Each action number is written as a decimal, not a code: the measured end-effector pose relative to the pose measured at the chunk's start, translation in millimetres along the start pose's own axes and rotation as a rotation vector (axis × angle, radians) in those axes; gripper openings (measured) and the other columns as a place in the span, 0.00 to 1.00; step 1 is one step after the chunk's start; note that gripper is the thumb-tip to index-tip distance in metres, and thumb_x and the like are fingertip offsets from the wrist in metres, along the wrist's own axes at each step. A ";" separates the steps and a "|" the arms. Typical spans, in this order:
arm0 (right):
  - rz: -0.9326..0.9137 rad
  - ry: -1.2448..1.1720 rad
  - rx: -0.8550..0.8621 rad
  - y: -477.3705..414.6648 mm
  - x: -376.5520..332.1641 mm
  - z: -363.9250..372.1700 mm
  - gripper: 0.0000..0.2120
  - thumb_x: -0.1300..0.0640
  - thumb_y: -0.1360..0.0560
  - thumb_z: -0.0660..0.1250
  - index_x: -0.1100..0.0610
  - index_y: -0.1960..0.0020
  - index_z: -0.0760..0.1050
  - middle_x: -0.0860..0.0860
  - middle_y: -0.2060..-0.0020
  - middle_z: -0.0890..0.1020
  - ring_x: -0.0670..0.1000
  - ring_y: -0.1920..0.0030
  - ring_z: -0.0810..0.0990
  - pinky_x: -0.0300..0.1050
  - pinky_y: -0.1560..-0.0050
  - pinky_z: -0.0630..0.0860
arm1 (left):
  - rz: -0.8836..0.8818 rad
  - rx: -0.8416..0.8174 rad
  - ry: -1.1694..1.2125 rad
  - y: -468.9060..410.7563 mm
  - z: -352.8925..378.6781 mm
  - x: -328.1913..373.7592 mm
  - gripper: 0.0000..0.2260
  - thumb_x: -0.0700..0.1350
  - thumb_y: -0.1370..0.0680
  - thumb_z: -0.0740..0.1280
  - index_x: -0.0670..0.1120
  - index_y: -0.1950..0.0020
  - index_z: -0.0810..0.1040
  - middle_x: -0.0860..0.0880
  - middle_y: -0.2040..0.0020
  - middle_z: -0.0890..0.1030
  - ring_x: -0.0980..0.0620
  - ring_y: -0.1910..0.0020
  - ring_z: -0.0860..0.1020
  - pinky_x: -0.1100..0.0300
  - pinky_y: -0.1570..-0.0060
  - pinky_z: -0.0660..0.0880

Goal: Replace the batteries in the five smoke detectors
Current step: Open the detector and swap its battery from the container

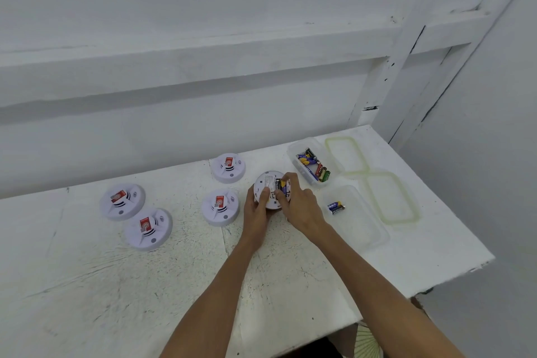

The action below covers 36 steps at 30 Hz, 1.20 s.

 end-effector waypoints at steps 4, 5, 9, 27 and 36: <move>-0.022 0.056 -0.027 -3.7 2.0 -3.9 0.14 0.44 0.19 0.59 0.47 0.38 0.61 0.57 0.58 0.81 0.57 0.64 0.79 0.50 0.70 0.77 | 0.007 -0.005 -0.023 1.6 0.1 0.3 0.19 0.48 0.14 0.63 0.48 0.23 0.70 0.47 0.31 0.80 0.48 0.35 0.81 0.51 0.41 0.82; -0.025 0.102 -0.030 -4.9 1.6 -5.6 0.13 0.45 0.18 0.57 0.49 0.37 0.61 0.57 0.59 0.80 0.56 0.64 0.77 0.47 0.71 0.72 | 0.011 -0.005 -0.032 2.2 0.3 0.6 0.18 0.48 0.14 0.63 0.49 0.24 0.70 0.48 0.31 0.80 0.49 0.35 0.82 0.51 0.42 0.82; -0.023 0.259 -0.016 -8.8 2.3 -4.5 0.15 0.49 0.16 0.53 0.54 0.33 0.61 0.59 0.58 0.79 0.59 0.62 0.78 0.47 0.68 0.69 | 0.030 -0.003 -0.106 2.2 1.0 0.0 0.14 0.50 0.14 0.63 0.53 0.28 0.73 0.50 0.34 0.82 0.48 0.35 0.82 0.45 0.38 0.81; -0.084 0.125 0.215 -10.7 -1.8 -3.9 0.08 0.56 0.19 0.64 0.60 0.45 0.70 0.56 0.47 0.72 0.57 0.46 0.71 0.50 0.57 0.75 | 0.020 -0.017 -0.164 -0.9 -0.1 -2.9 0.16 0.50 0.15 0.65 0.50 0.27 0.74 0.48 0.33 0.82 0.48 0.36 0.82 0.41 0.37 0.80; -0.085 -0.008 0.269 -4.3 3.4 -9.7 0.06 0.55 0.19 0.65 0.56 0.44 0.76 0.53 0.50 0.76 0.52 0.51 0.77 0.50 0.54 0.80 | 0.013 -0.034 -0.155 0.2 0.6 -2.2 0.17 0.50 0.15 0.65 0.50 0.27 0.73 0.48 0.34 0.82 0.48 0.36 0.82 0.41 0.37 0.80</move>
Point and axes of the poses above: each hand's wrist, its own y-axis away from the middle knuckle, its own z-axis out of the palm, x = y × z, the point moved 2 cm from there along -y, towards the middle knuckle
